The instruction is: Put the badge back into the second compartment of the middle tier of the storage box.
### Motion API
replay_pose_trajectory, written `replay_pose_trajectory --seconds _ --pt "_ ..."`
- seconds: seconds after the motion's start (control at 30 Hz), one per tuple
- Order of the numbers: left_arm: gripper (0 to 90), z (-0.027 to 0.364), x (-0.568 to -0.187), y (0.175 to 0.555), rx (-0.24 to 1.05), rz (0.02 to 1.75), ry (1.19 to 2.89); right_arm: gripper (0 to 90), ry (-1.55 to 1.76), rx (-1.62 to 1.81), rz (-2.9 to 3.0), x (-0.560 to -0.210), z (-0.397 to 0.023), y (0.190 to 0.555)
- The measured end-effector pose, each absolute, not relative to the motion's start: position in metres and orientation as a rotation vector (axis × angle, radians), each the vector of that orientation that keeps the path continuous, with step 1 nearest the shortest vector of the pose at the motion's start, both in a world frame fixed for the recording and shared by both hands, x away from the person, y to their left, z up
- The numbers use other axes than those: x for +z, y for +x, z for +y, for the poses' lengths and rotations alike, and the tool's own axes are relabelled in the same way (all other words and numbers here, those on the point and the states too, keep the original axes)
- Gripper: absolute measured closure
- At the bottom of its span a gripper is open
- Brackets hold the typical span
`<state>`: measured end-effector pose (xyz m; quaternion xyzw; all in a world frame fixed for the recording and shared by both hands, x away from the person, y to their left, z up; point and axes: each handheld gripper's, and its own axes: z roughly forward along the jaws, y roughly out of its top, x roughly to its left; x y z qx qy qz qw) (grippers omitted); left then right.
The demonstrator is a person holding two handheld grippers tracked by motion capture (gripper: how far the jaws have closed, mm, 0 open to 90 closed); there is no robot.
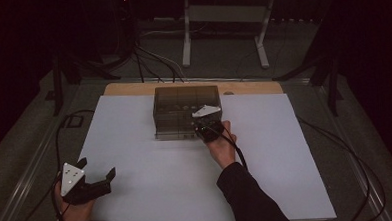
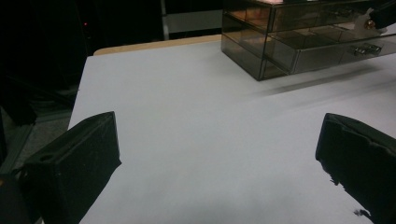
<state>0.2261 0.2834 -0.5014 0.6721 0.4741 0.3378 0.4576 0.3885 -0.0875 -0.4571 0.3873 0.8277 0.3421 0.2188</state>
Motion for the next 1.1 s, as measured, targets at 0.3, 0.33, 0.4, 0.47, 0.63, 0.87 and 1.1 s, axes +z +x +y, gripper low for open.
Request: replay_pose_trajectory --seconds 0.3,0.33,0.4,0.47,0.63,0.87,1.1 --pt "0.5 0.284 -0.501 0.226 0.832 1.168 1.658 87.8 1.081 0.922 2.272 -0.461 -0.086 0.393" --pt "0.5 0.284 -0.501 0.226 0.832 1.168 1.657 87.8 1.081 0.922 2.272 -0.461 -0.086 0.393" --pt "0.5 0.284 -0.501 0.226 0.832 1.169 1.658 87.7 1.081 0.914 2.269 -0.462 -0.085 0.393" --pt "0.5 0.284 -0.501 0.226 0.832 1.168 1.657 87.8 1.079 0.911 2.267 -0.463 -0.085 0.394" --pt "0.5 0.284 -0.501 0.226 0.831 1.168 1.659 87.7 1.072 0.898 2.262 -0.464 -0.084 0.395" --pt "0.5 0.284 -0.501 0.226 0.832 1.168 1.658 87.6 1.065 0.884 2.263 -0.466 -0.082 0.396" --pt "0.5 0.285 -0.501 0.226 0.832 1.168 1.657 87.5 1.065 0.874 2.265 -0.469 -0.079 0.397"
